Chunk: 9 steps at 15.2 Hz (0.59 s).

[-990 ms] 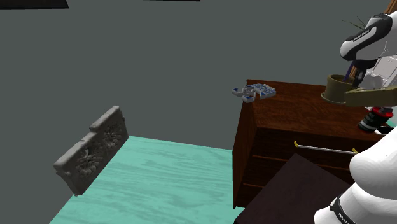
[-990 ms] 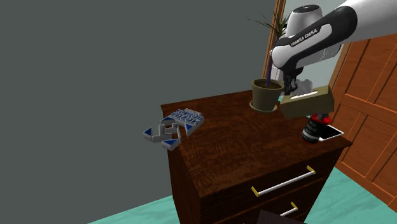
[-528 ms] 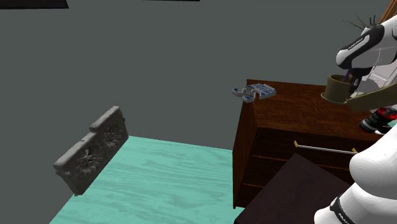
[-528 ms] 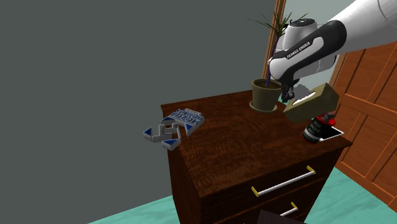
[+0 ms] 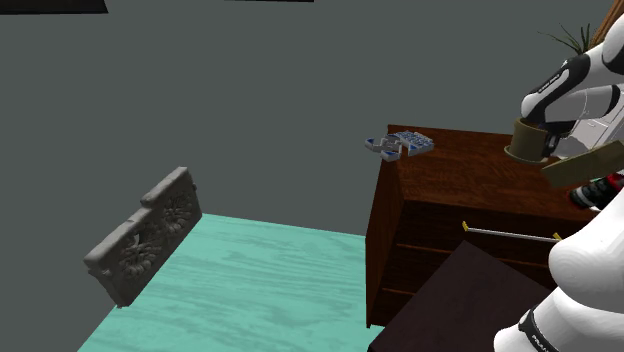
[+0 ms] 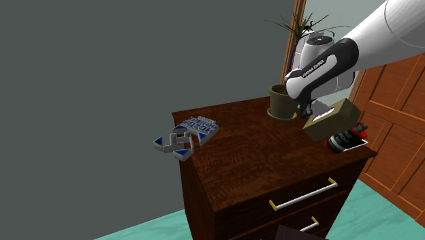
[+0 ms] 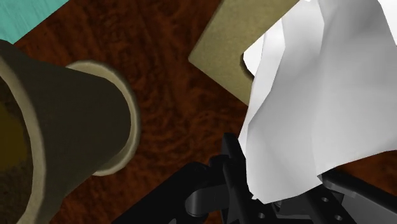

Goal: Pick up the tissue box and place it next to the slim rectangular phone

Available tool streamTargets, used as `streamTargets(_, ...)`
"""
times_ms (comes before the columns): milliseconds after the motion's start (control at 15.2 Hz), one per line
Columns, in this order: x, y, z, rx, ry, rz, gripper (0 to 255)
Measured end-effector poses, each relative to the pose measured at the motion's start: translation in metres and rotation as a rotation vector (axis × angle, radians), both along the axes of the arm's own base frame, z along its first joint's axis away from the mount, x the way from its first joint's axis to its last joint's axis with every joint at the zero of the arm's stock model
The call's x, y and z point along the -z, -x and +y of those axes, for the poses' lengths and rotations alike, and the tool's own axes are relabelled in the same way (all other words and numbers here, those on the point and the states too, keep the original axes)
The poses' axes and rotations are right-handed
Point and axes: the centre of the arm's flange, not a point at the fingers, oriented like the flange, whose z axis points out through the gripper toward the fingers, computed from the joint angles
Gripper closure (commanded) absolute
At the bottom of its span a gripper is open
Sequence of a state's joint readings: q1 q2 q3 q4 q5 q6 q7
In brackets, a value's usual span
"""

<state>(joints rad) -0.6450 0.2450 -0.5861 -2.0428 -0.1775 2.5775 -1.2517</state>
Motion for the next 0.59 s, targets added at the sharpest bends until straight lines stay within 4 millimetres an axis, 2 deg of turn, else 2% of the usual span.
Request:
streamTargets(396, 0.0028, -0.0004, -0.0006, 0.000, 0.000, 0.000, 255)
streamTargets(462, 0.0029, -0.0004, -0.0007, 0.000, 0.000, 0.000, 0)
streamTargets(594, 0.0028, -0.0004, -0.0007, 0.000, 0.000, 0.000, 0)
